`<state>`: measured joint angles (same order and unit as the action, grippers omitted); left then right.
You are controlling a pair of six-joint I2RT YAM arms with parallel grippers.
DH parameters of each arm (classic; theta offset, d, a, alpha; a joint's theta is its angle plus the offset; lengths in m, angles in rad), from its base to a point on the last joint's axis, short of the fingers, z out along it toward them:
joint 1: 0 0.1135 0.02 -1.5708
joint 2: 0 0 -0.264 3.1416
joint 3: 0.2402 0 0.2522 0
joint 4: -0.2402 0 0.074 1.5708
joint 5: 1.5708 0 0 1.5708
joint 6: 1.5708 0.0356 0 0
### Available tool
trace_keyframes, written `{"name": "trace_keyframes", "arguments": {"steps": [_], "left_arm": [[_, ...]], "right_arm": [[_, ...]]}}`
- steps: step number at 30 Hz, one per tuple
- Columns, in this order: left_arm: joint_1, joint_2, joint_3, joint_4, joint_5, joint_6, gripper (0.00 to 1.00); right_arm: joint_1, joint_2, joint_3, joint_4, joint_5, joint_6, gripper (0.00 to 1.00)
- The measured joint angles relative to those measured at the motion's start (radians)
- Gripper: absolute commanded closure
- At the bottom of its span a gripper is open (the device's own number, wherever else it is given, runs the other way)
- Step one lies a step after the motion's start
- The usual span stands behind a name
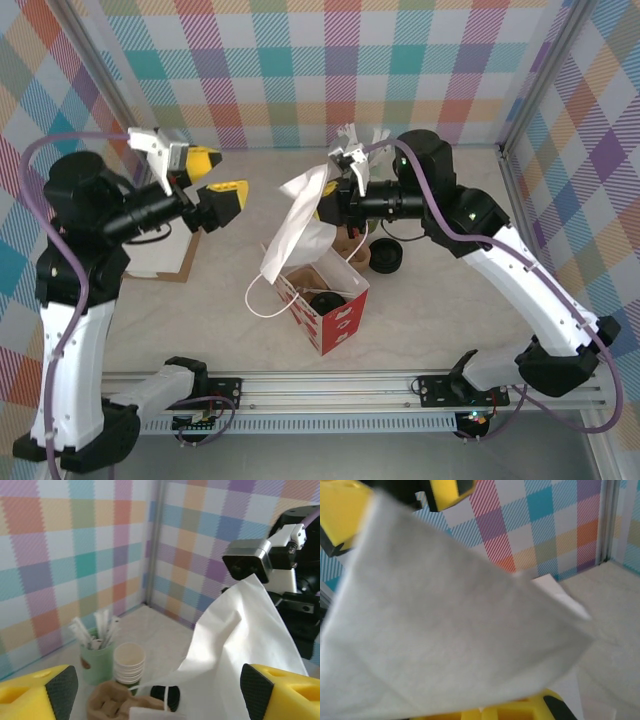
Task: Pack the takeout coffee
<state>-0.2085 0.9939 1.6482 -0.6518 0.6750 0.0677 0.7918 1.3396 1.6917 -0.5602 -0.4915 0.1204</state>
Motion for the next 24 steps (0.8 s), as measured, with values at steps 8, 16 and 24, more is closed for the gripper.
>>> {"name": "trace_keyframes", "arguments": {"steps": [8,16,24], "left_arm": [[0.0,-0.153,-0.224,-0.005,-0.162,-0.027,0.12],[0.0,-0.152,-0.288,-0.026,-0.208,-0.048,0.12],[0.0,-0.152,-0.3,-0.025,-0.225,-0.053,0.12]], "right_arm": [[0.001,-0.01,-0.161,-0.008,0.046,0.127,1.0],[0.024,0.011,-0.142,-0.129,0.232,0.079,1.0],[0.136,0.103,-0.082,-0.261,0.416,-0.022,1.0]]}}
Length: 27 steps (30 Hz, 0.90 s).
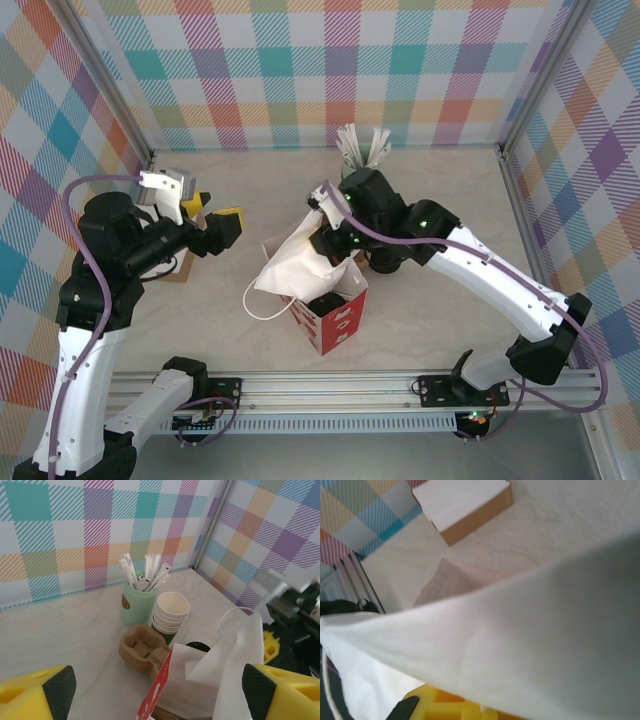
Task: Pack the takeout coffee
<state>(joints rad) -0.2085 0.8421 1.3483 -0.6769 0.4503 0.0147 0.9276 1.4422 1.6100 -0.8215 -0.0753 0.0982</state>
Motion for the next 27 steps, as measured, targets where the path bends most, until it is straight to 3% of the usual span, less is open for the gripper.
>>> {"name": "trace_keyframes", "arguments": {"steps": [13,27], "left_arm": [[0.0,0.0,-0.003,-0.002,0.0,0.001,0.12],[0.0,0.001,-0.003,-0.004,0.0,0.005,0.12]], "right_arm": [[0.076,0.191,0.146,-0.178,0.137,-0.093,1.0],[0.1,0.33,0.201,-0.338,0.211,-0.139,0.93]]}}
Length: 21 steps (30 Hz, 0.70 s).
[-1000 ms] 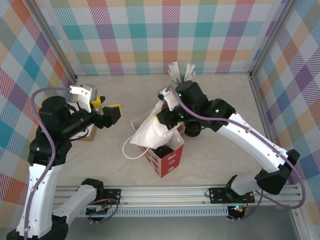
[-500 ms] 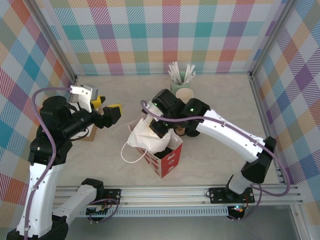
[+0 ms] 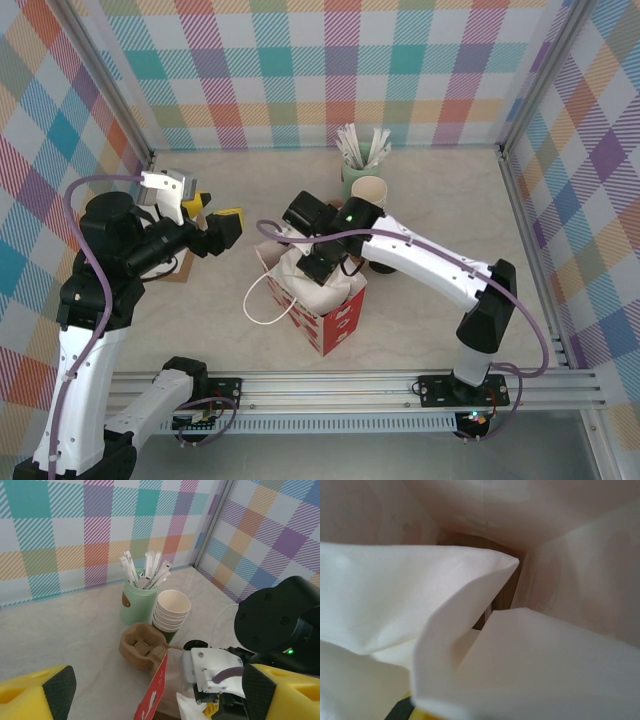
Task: Pack the takeout coffee
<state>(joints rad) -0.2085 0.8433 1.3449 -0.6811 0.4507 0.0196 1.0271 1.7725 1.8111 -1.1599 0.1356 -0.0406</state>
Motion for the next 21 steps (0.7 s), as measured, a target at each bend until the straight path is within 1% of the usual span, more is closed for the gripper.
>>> {"name": "trace_keyframes", "arguments": {"steps": [10,13,16,21], "left_arm": [[0.0,0.006,-0.002,0.0,0.0,0.0,0.12],[0.0,0.006,-0.002,0.0,0.0,0.0,0.12],[0.0,0.006,-0.002,0.0,0.0,0.0,0.12],[0.0,0.005,-0.003,0.0,0.0,0.0,0.12]], "right_arm": [[0.0,0.103,0.088,-0.087,0.057,-0.006,0.88],[0.0,0.117,0.093,-0.101,0.059,-0.011,0.84],[0.0,0.117,0.095,-0.106,0.056,-0.019,0.76],[0.0,0.104,0.096,-0.097,0.026,-0.018,0.53]]}}
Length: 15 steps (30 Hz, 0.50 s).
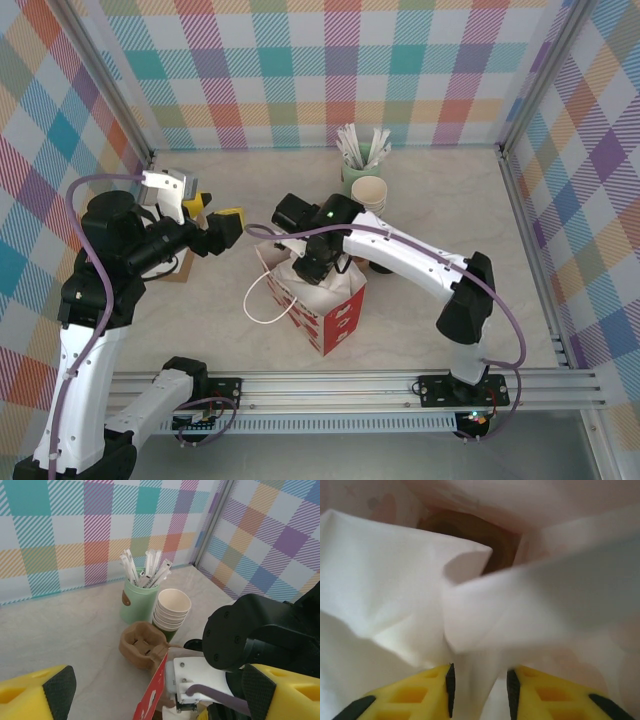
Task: Pack the takeout coffee
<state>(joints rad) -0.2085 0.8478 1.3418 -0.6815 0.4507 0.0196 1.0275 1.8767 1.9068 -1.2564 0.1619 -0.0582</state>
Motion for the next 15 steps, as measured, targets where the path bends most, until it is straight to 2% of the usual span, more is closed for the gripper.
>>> {"name": "trace_keyframes", "arguments": {"steps": [6,11,15], "left_arm": [[0.0,-0.001,-0.018,0.0,0.0,0.0,0.12],[0.0,-0.005,-0.039,0.003,-0.025,-0.005,0.11],[0.0,-0.013,-0.083,0.004,-0.085,-0.032,0.09]], "right_arm": [[0.0,-0.061,0.029,0.002,-0.028,0.014,0.35],[0.0,-0.112,0.083,-0.002,-0.031,0.026,0.27],[0.0,-0.166,0.112,-0.002,-0.024,0.044,0.21]]}}
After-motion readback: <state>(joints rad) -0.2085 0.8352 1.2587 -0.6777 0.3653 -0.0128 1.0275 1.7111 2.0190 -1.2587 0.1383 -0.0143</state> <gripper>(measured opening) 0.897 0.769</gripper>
